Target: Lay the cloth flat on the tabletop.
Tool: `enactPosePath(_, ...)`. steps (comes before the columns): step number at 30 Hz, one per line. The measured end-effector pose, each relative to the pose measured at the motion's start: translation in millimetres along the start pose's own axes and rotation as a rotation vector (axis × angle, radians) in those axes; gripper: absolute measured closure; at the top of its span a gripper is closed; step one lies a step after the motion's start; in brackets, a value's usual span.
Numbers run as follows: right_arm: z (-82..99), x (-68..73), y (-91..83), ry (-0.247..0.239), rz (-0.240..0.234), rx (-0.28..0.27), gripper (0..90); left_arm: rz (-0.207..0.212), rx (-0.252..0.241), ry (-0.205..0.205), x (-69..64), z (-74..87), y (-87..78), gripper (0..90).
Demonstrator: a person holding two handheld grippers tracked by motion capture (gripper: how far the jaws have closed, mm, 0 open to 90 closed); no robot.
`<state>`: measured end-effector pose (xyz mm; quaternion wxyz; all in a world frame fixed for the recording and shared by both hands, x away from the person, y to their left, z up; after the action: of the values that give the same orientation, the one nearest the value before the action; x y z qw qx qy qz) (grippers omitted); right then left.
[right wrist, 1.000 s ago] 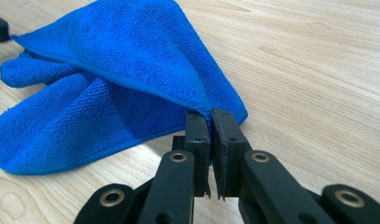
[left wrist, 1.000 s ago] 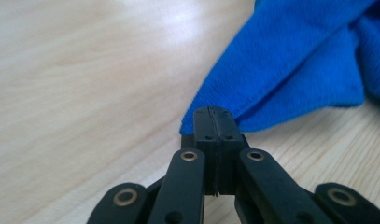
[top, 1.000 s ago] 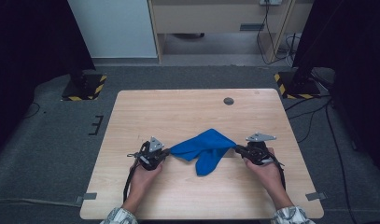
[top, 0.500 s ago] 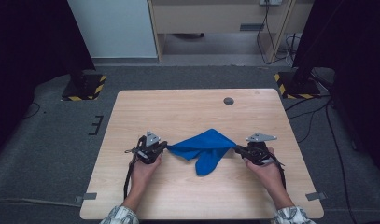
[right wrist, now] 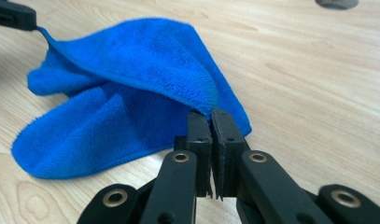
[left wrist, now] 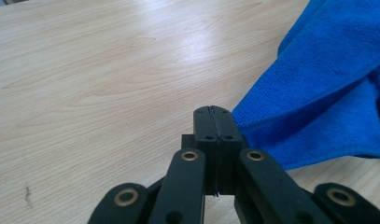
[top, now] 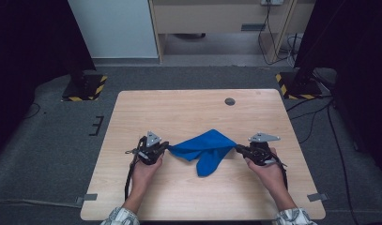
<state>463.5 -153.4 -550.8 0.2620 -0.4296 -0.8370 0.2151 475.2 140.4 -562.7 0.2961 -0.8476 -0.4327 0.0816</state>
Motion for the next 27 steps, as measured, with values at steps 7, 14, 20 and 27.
enactPosePath(7,-18.5,3.3,-19.2,0.003,-0.019,-0.062,87.6,0.022,-0.040,-0.020,-1.3,-11.7,-12.6,90.0)
enactPosePath(14,-41.0,19.1,-46.5,-0.025,-0.055,-0.114,87.6,0.034,-0.084,-0.041,-2.2,-23.9,-24.1,90.0)
enactPosePath(20,-56.4,31.2,-63.2,-0.059,-0.066,-0.144,87.6,0.041,-0.116,-0.056,-1.4,-34.0,-34.5,90.0)
enactPosePath(27,-43.1,8.8,-34.5,-0.044,-0.016,-0.074,87.5,0.053,-0.029,-0.038,-0.1,-26.2,-9.6,90.0)
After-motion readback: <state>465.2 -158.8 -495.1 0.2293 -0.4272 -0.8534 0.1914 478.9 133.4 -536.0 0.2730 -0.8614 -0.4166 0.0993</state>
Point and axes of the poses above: each handheld gripper's, and its own axes: y roughly forward along the jaws, z roughly out of its underside, x roughly to its left, the point moved 10 cm from there along y, roughly forward along the jaws, and after that the axes turned 9 degrees about y, right-handed, at the moved point
